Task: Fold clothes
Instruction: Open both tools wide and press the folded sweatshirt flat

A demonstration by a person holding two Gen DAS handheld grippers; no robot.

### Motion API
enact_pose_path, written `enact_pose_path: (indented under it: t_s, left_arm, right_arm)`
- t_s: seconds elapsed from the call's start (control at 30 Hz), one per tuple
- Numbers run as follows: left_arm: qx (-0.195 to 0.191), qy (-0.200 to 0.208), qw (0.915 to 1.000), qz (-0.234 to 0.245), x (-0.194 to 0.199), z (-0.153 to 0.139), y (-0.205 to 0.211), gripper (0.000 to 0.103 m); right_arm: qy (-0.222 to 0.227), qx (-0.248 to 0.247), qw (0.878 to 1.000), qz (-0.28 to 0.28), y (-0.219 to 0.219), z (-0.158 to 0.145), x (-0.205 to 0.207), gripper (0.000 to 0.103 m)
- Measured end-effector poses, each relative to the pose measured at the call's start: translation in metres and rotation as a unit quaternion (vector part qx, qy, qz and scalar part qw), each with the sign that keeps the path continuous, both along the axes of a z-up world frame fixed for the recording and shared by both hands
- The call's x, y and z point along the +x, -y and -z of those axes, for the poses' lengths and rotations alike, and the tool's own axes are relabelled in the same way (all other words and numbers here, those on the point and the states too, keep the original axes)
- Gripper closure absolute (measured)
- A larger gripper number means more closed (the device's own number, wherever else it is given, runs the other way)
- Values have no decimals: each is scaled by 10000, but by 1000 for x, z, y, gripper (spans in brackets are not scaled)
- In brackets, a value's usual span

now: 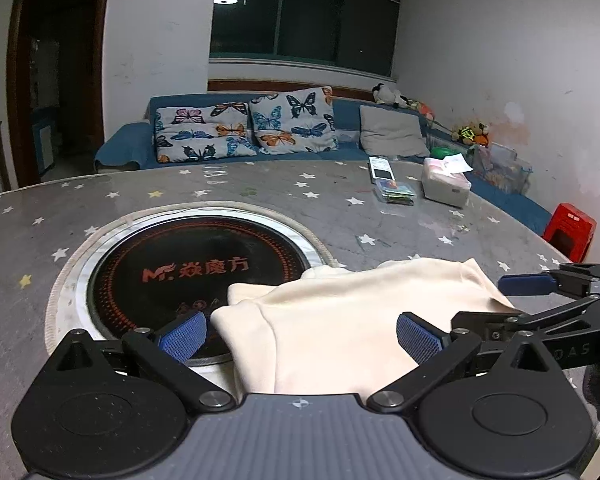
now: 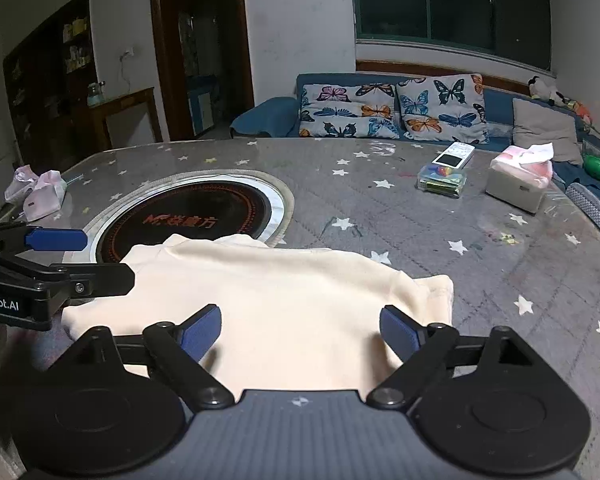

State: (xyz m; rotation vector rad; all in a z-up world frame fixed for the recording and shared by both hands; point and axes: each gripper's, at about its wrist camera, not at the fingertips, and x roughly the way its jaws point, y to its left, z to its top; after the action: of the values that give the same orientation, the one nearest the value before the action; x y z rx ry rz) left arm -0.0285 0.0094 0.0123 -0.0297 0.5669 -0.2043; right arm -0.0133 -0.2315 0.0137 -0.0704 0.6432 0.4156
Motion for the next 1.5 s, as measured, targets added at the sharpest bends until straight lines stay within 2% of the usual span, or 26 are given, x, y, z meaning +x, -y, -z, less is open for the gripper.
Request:
enact_pose_path:
  t_s: [0.07, 0.2, 0.6, 0.87, 1.5]
  left_arm:
    - [38, 79, 9999, -60, -6, -1, -1, 0]
    - [72, 169, 9998, -102, -16, -3, -1, 0]
    - [87, 189, 9997, -154, -44, -9, 4, 0]
    - [121, 359, 9991, -180, -69, -18, 10, 0]
    - [140, 359, 9984, -421, -97, -19, 9, 0]
  right_arm:
    - [65, -45, 10000, 40, -1, -2, -5, 6]
    - [224, -77, 9997, 70, -2, -6, -16, 0]
    - [465, 137, 9988, 63, -1, -16, -45, 0]
    - [646, 283, 9975, 64, 2, -24, -68, 0]
    - [876, 199, 9959, 26, -1, -26, -97, 0]
